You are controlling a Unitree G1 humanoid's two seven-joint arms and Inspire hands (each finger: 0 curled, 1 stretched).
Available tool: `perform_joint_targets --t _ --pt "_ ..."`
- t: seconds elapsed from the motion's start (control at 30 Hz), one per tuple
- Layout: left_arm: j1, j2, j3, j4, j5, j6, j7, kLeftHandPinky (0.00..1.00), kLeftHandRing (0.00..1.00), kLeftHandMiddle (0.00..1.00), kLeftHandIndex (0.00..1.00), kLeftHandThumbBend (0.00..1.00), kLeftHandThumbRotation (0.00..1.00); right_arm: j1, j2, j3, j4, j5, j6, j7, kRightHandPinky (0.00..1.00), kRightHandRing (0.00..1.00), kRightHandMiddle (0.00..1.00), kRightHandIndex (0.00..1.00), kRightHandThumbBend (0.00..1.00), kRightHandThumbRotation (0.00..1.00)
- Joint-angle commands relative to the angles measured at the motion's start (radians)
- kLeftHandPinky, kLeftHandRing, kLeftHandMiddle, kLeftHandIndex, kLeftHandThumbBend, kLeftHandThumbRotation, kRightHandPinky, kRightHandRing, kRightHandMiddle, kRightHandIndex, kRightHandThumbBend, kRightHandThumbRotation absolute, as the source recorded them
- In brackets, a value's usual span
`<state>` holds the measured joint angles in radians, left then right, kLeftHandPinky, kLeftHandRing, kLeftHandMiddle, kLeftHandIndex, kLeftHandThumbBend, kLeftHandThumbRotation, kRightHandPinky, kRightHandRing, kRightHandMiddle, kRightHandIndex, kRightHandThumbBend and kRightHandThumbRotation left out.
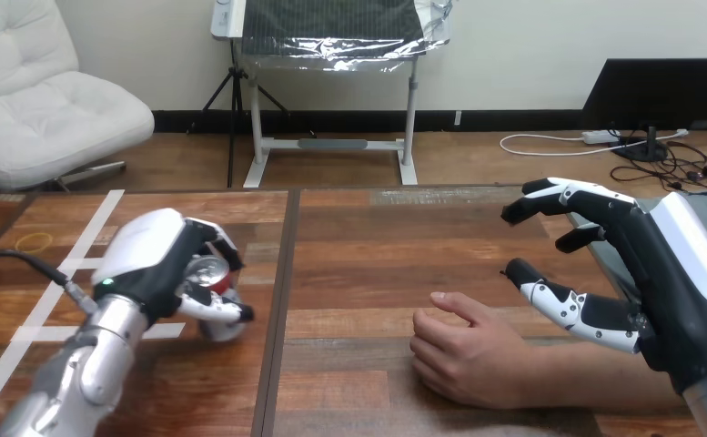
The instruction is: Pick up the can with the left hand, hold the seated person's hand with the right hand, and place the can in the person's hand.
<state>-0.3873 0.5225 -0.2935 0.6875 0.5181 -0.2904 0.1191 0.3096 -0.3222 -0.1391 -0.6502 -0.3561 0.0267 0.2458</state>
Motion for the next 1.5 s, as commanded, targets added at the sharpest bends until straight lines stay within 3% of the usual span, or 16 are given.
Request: perform_joint_targets --t 0.0,0.17,0.37,0.7,1.0,1.27,1.47 --pt "-0.033 -0.025 0.064 -0.327 -0.046 -0.007 -0.019 0.34 0.41 0.49 0.51 0.66 0.00 -0.071 -0.025 -0.021 -0.051 0.007 0.018 0.008 0.63 0.81 0.83 0.67 0.51 0.00" --pt "-0.024 -0.039 0.069 -0.388 -0.052 0.005 -0.042 0.35 0.42 0.49 0.51 0.65 0.00 -0.075 -0.038 -0.026 -0.053 0.012 0.024 0.019 0.64 0.81 0.83 0.67 0.53 0.00" --pt "-0.020 -0.057 0.070 -0.451 -0.045 0.019 -0.065 0.36 0.42 0.48 0.50 0.64 0.00 -0.082 -0.063 -0.040 -0.061 0.009 0.046 0.048 0.65 0.83 0.85 0.70 0.63 0.00" --pt "-0.021 -0.096 0.074 -0.519 -0.045 0.041 -0.099 0.34 0.40 0.47 0.50 0.64 0.00 -0.110 -0.131 -0.074 -0.059 0.000 0.103 0.126 0.67 0.84 0.87 0.74 0.79 0.00" --pt "-0.031 -0.146 0.068 -0.551 -0.041 0.080 -0.119 0.34 0.39 0.46 0.49 0.65 0.00 -0.153 -0.275 -0.103 0.019 -0.029 0.126 0.224 0.66 0.82 0.88 0.77 0.87 0.00" --pt "-0.032 -0.176 0.062 -0.545 -0.045 0.082 -0.123 0.33 0.39 0.46 0.48 0.64 0.00 -0.186 -0.388 -0.096 0.096 -0.063 0.129 0.291 0.66 0.82 0.88 0.80 0.88 0.00" --pt "-0.028 -0.195 0.055 -0.556 -0.040 0.098 -0.127 0.33 0.39 0.46 0.48 0.64 0.00 -0.215 -0.444 -0.082 0.153 -0.074 0.141 0.327 0.68 0.83 0.88 0.82 0.89 0.00"
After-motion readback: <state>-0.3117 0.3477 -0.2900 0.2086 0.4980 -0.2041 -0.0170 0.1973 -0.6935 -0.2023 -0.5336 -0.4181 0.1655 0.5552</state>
